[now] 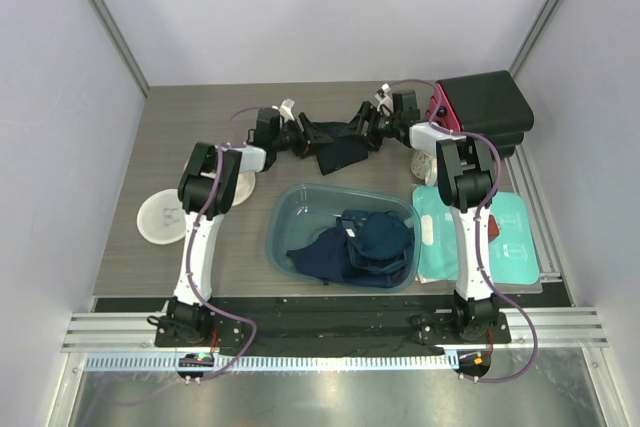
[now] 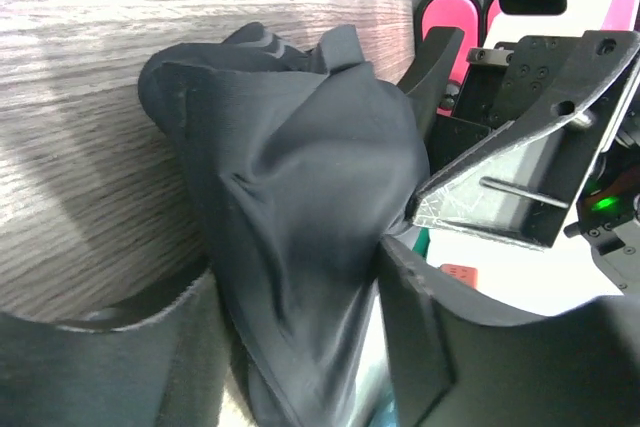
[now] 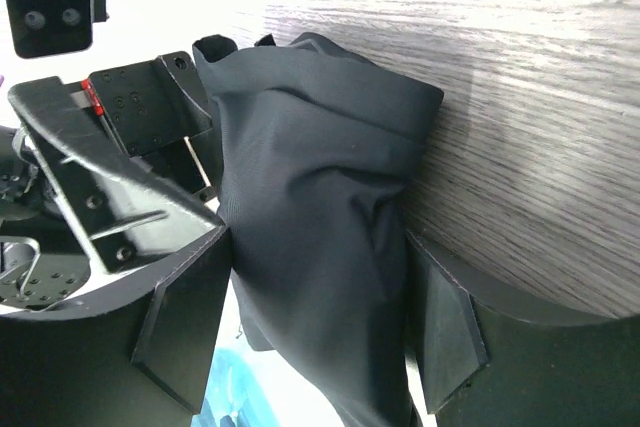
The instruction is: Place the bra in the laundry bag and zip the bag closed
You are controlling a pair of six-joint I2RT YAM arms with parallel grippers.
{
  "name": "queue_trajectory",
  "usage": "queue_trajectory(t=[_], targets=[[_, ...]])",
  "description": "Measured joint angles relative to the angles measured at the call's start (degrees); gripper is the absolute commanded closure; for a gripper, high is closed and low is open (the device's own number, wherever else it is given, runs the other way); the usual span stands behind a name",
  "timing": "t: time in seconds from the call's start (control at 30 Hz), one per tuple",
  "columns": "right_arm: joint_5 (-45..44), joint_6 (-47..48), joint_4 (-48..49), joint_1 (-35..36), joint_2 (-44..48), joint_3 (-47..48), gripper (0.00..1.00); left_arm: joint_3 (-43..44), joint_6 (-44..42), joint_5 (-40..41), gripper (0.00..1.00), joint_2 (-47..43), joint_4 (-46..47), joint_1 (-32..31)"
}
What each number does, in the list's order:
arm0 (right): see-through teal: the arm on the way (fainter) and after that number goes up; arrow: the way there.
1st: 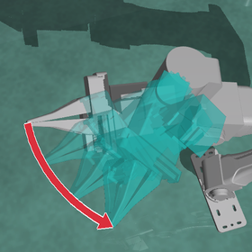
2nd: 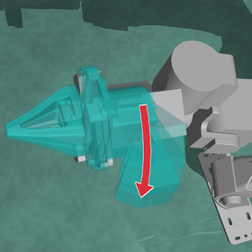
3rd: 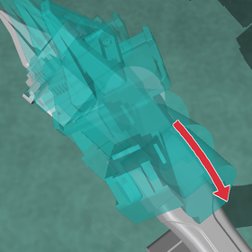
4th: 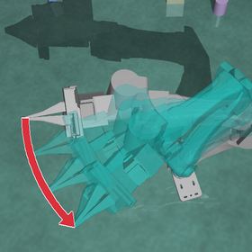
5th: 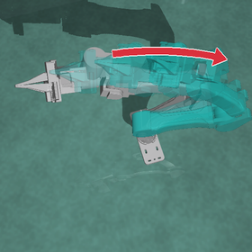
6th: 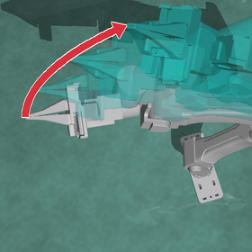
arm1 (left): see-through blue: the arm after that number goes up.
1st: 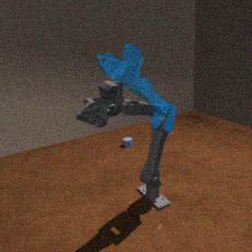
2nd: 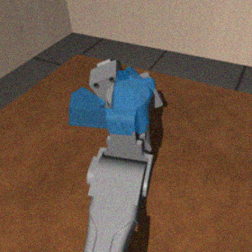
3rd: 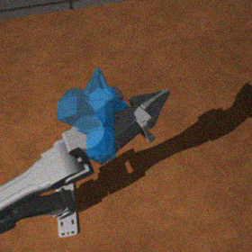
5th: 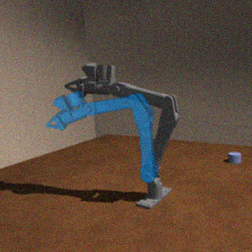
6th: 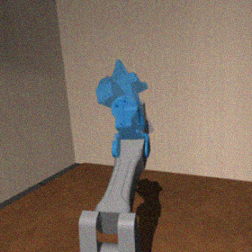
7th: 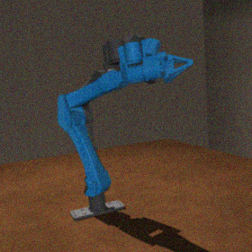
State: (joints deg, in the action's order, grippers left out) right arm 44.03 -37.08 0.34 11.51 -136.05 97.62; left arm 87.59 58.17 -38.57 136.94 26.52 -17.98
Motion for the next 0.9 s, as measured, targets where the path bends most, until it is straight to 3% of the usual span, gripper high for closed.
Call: queue_trajectory(t=[0.1, 0.27, 0.5, 0.67, 0.9], targets=[[0.0, 0.1, -0.2, 0.0, 0.0, 0.0, 0.28, -0.3, 1.7, 0.1, 0.78, 0.5, 1.4, 0.0], [0.0, 0.2, -0.2, 0.0, 0.0, 0.0, 0.28, -0.4, 3.0, 0.5, 1.0, 0.7, 2.9, 0.0], [-0.2, 1.0, -0.5, 0.2, 0.0, 0.0, 0.24, -0.4, 3.5, 0.6, 1.0, 0.7, 3.6, 0.0], [-3.1, 4.9, -5.9, 0.5, 2.1, 0.5, 0.12, -1.2, 2.8, 1.4, 1.0, -0.9, 0.5, 0.0], [-15.3, 11.5, -19.3, 2.1, 7.6, 5.7, 0.04, -6.3, -4.2, 7.4, 1.0, -16.7, -15.1, 1.0]])
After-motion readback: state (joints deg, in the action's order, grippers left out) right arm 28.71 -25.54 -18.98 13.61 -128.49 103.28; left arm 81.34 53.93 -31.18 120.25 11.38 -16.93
